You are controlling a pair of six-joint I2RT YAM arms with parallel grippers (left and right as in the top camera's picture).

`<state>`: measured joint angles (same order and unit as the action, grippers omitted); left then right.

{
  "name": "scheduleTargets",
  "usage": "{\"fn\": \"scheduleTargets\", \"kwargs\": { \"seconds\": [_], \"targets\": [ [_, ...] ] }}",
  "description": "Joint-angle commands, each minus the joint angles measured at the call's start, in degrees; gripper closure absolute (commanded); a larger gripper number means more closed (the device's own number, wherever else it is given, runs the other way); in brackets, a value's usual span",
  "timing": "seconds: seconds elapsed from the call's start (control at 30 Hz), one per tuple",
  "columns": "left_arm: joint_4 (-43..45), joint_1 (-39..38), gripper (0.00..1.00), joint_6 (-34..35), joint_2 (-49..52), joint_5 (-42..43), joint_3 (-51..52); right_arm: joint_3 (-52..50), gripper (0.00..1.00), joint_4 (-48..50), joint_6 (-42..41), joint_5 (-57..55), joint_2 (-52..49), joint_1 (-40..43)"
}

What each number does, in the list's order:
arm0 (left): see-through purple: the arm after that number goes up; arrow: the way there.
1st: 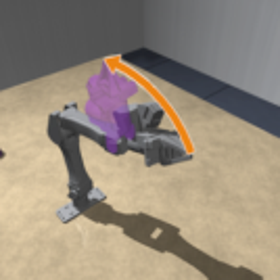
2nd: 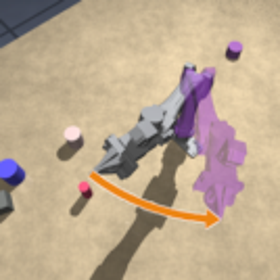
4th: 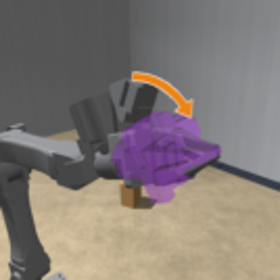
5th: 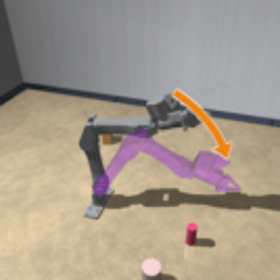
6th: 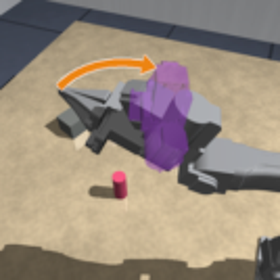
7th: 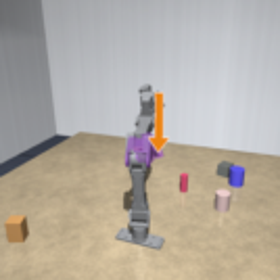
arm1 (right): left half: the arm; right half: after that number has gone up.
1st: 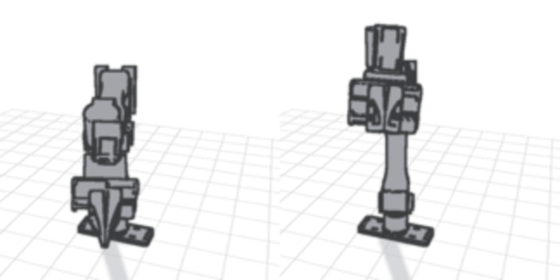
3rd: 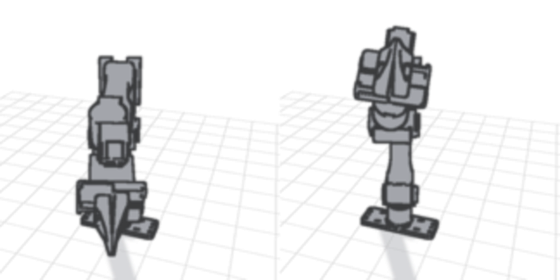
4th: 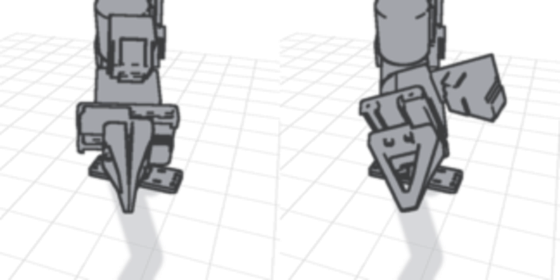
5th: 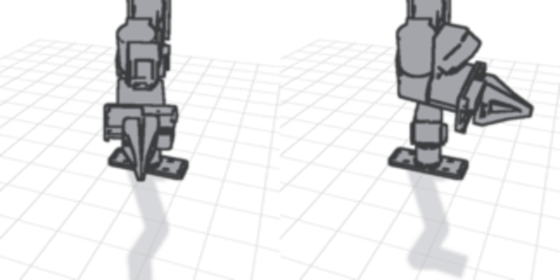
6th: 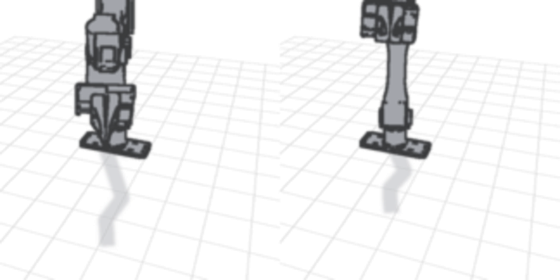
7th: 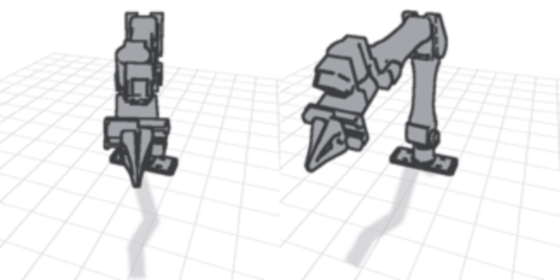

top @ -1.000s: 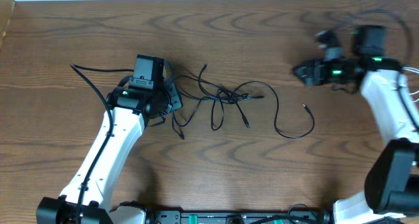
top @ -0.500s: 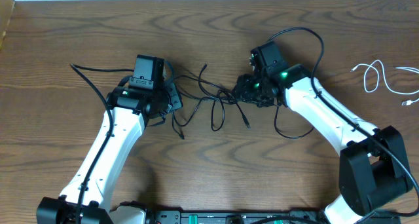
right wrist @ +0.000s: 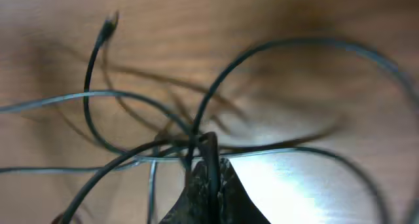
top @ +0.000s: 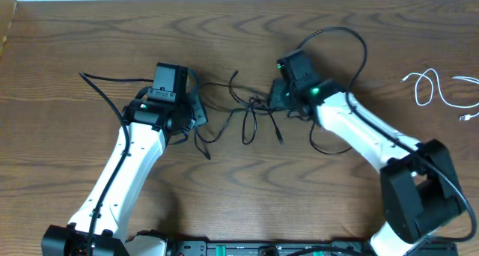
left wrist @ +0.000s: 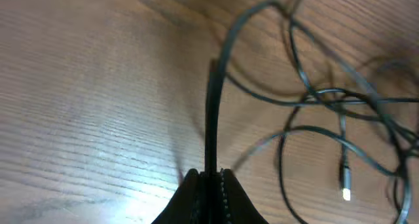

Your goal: Untangle cables

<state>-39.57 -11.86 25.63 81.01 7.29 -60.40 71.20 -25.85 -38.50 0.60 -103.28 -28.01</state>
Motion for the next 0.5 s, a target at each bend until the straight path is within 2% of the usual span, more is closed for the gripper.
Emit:
{"fn": "scheduleTargets", "kwargs": {
  "seconds": [0.0, 0.17, 0.2, 0.27, 0.33, 0.37, 0.47],
  "targets": [
    [0.37, -0.07, 0.92, -0.52, 0.33, -10.21, 0.28, 3.10, 0.99, -1.79, 5.40, -7.10, 10.16, 7.82],
    [3.89, 1.07, 0.92, -0.50, 0.33, -12.92, 0.28, 3.45, 0.99, -5.70, 6.40, -8.85, 24.33, 25.05],
    [4.90, 1.95, 0.89, -0.48, 0.33, -12.92, 0.28, 3.45, 0.99, -8.09, 7.39, -8.85, 25.77, 28.63],
    [6.38, 3.87, 0.54, -0.44, 0.33, -12.83, 0.28, 3.43, 0.99, -12.83, 7.93, -9.05, 26.14, 34.14],
    [6.32, 4.57, 0.35, -0.31, 0.33, -11.98, 0.28, 3.34, 0.99, -15.17, 7.98, -9.05, 25.90, 36.39],
    [6.25, 4.57, 0.29, -0.31, 0.33, -11.87, 0.28, 3.34, 0.99, -15.41, 9.29, -9.07, 25.81, 36.94],
    [6.27, 4.57, 0.24, -0.31, 0.33, -10.67, 0.28, 3.34, 0.99, -15.76, 9.46, -7.52, 25.57, 36.98]
  ]
}}
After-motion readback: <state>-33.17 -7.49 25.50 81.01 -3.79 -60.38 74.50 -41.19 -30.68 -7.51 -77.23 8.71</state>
